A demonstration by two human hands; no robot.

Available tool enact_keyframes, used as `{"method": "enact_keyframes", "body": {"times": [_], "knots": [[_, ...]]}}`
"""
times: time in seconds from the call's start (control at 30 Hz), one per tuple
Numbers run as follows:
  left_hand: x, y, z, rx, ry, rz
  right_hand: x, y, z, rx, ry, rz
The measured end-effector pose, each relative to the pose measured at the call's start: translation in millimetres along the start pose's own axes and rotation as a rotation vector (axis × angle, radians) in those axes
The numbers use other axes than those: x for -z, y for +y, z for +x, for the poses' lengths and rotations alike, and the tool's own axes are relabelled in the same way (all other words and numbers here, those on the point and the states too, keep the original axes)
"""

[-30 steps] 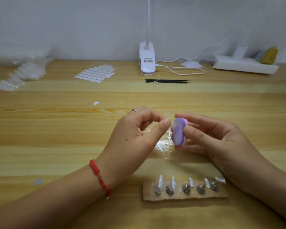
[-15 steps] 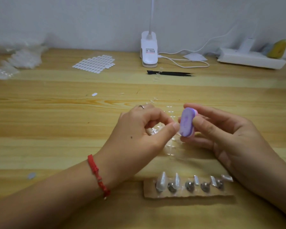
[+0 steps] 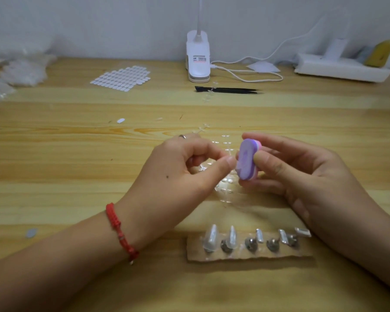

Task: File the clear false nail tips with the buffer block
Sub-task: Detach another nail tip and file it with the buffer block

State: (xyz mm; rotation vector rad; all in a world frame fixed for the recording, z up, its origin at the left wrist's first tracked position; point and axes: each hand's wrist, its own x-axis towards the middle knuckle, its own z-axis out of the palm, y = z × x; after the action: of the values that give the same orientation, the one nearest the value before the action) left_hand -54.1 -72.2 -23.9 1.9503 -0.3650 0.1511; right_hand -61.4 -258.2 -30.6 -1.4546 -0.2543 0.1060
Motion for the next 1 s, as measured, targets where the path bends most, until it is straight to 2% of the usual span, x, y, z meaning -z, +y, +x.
{"method": "enact_keyframes", "body": {"times": [0.07, 0.2, 0.33, 0.4, 0.5, 0.57, 0.67, 0.83, 1.0], "knots": [[0.6, 1.1, -0.4, -0.011, 0.005, 0.004, 0.4, -0.8, 0.3, -0.004, 0.008, 0.016], [2.7, 0.2, 2.2, 0.032, 0.132, -0.063, -2.6, -2.5, -2.2, -0.001, -0.079, -0.077], [1.2, 1.5, 0.7, 0.031, 0.057, -0.046, -0.8, -0.1, -0.3, 0.009, -0.017, -0.002], [2.7, 1.1, 0.5, 0.023, 0.078, -0.054, 1.2, 0.5, 1.7, -0.003, 0.039, 0.069], [3.4, 0.6, 2.1, 0.018, 0.131, -0.066, 1.4, 0.0, 0.7, -0.015, -0.018, 0.017], [2.0, -0.2, 1.8, 0.019, 0.088, -0.044, 0.2, -0.2, -0.8, -0.016, -0.056, -0.019], [-0.4, 0.7, -0.4, 0.024, -0.033, -0.001, 1.6, -0.2, -0.2, -0.005, -0.005, -0.013], [2.7, 0.9, 1.4, -0.002, 0.081, -0.010, -1.4, -1.9, -2.2, -0.006, -0.066, -0.076], [-1.8, 2.4, -2.1, -0.007, -0.081, 0.081, 1.6, -0.5, 0.4, -0.005, 0.019, 0.007]]}}
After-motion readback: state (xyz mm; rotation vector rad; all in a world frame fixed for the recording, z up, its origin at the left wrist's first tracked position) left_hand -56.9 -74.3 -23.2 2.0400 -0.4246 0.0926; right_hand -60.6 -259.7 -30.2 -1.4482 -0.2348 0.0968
